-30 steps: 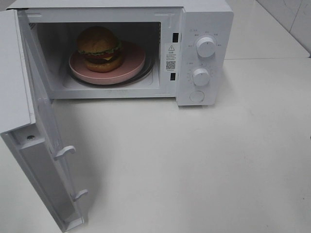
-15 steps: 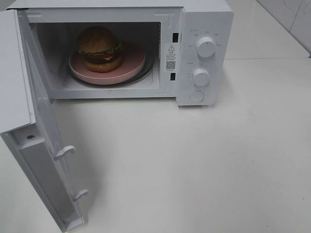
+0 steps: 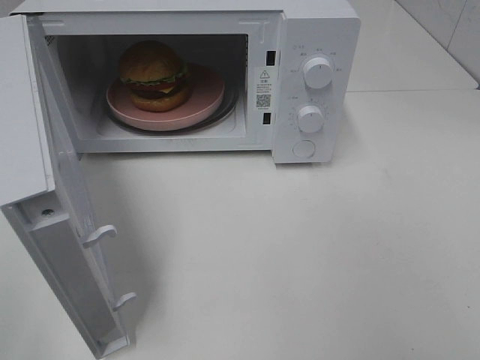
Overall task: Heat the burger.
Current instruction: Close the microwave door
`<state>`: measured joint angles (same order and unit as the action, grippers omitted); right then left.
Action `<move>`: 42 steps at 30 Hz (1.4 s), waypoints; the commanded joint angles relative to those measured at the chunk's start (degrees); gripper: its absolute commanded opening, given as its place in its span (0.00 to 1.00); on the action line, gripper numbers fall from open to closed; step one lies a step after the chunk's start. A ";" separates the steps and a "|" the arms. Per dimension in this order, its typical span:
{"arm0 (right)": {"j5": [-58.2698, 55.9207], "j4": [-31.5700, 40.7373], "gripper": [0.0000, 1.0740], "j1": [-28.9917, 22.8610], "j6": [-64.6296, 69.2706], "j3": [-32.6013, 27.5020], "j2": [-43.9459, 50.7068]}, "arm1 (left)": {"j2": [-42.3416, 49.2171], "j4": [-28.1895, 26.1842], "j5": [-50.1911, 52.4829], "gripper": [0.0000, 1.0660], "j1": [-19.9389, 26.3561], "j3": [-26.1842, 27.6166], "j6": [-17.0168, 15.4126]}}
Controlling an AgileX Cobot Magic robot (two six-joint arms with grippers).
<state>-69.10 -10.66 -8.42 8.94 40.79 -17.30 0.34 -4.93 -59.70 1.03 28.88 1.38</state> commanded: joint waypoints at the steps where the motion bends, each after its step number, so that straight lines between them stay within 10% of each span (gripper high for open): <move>1: 2.23 1.32 0.71 2.18 -0.57 -2.12 3.27 | 1.15 -0.23 0.29 0.94 0.06 -0.06 0.00; 16: 11.52 4.64 0.71 7.85 -1.09 -11.92 19.19 | 1.15 -0.23 0.29 0.94 0.06 -0.06 0.00; 42: 11.52 4.93 0.71 7.85 -1.60 -11.92 19.02 | 1.03 -0.17 0.29 0.94 0.06 -0.06 0.00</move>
<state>-58.38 -5.84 -1.03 7.79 29.16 0.29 0.34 -4.93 -59.70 1.03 28.88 1.38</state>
